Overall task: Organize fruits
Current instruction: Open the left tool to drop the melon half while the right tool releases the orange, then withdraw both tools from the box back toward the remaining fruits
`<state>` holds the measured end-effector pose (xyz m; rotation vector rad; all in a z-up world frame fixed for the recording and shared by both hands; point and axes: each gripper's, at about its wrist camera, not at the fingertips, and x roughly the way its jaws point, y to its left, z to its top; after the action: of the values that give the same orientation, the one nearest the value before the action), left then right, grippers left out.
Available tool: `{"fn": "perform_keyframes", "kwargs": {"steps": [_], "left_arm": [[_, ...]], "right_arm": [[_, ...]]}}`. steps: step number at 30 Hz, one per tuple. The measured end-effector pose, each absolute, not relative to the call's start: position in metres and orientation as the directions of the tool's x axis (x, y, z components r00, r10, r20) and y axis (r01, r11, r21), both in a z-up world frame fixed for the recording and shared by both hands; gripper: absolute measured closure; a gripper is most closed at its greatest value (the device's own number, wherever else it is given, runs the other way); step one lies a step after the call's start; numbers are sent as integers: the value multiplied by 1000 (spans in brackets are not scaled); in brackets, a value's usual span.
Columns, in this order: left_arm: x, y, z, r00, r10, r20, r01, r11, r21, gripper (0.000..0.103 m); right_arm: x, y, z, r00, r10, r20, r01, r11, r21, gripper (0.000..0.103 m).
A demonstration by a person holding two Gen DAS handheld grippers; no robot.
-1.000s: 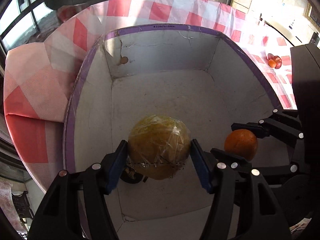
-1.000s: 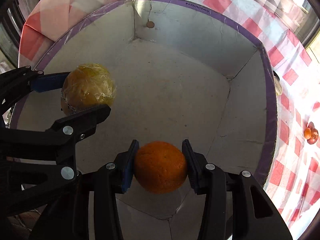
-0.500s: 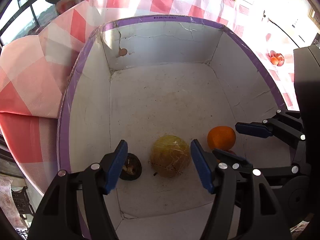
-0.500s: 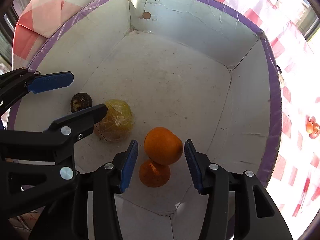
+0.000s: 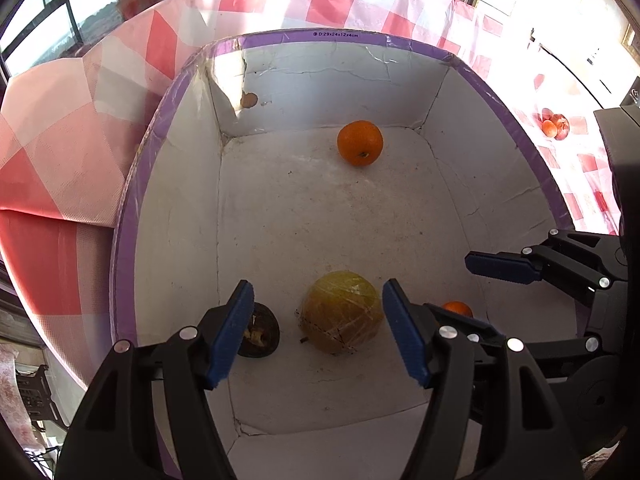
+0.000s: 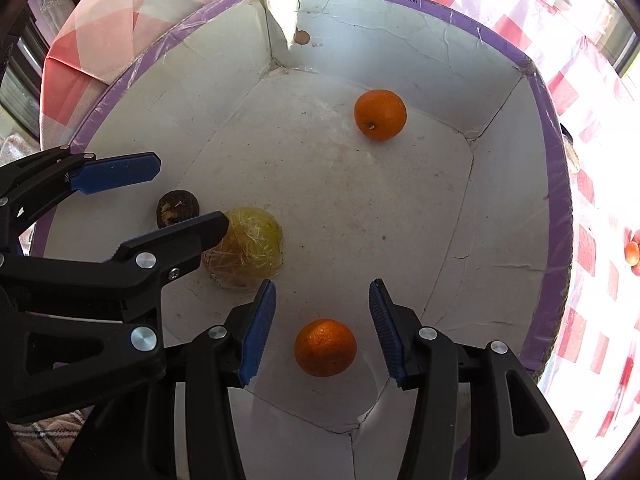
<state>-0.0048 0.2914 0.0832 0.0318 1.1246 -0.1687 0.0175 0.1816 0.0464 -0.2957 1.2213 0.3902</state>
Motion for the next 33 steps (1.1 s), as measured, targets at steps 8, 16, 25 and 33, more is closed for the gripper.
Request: {"fn": "perform_keyframes", "kwargs": {"steps": [8,16,25,33], "left_arm": [[-7,296,94,461,-201,-864,130,979,-158,25],[-6,256,139,629,-159,-761,87,987,-135,3],[55,121,180,678,-261,-688,195,965,-174,2],[90,9,118,539,-251,-804,213,964,-158,2]], "right_arm": [[0,166,73,370,293,-882,-484,871,86,41],[-5,92,119,552,355,-755,-437,894,100,24],[29,-83,99,633,153,-759,38,973,228,17],[49,-213,43,566,-25,-824,300,937,177,17]]}}
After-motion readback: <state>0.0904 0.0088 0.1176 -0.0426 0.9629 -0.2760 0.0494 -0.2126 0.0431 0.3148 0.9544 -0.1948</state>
